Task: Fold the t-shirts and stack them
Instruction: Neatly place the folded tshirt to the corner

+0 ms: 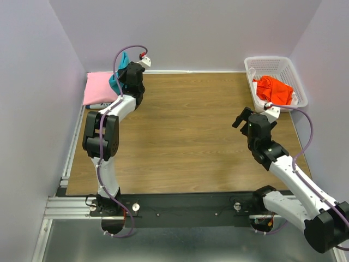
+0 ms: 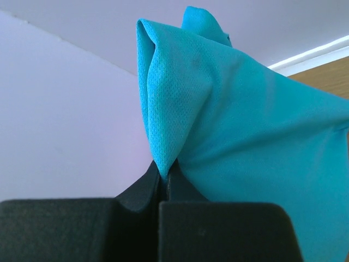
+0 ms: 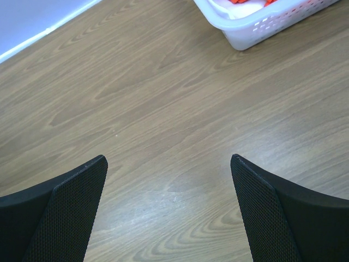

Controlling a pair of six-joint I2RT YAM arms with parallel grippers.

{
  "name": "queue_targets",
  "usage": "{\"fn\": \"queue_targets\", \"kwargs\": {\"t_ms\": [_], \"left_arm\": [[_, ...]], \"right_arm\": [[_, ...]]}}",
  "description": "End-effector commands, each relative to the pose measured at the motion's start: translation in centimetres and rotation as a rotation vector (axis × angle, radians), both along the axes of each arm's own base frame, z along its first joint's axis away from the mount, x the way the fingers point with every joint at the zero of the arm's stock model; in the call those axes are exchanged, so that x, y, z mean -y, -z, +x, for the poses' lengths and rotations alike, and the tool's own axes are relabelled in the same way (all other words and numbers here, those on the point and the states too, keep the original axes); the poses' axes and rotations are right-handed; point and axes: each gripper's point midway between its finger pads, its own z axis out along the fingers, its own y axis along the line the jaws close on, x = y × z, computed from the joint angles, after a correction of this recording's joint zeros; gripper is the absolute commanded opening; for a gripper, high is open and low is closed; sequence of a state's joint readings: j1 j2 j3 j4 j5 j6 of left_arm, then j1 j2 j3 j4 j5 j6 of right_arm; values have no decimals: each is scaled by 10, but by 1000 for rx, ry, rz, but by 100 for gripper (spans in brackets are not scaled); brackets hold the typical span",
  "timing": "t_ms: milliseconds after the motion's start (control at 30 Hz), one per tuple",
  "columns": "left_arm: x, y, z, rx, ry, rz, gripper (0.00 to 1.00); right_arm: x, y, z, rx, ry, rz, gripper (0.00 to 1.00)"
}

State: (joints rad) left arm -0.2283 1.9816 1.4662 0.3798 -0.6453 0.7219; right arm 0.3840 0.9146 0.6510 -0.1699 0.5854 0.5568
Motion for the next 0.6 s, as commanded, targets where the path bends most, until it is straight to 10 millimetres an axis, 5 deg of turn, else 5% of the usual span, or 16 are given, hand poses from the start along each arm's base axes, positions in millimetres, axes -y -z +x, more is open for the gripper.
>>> {"fn": "queue_targets", "kwargs": {"t_ms": [0,367,567], "left_arm": [[0,-42,6,88,39,24,0],[2,-96,-5,176,97,-26,0],[-1,-106,-8,180,106,-34,0]], "right_arm": [[8,5,1,-17,40,-31,100],[6,12,4,-44,36,-45,100],[7,8,1,-29,33,-34,100]]}}
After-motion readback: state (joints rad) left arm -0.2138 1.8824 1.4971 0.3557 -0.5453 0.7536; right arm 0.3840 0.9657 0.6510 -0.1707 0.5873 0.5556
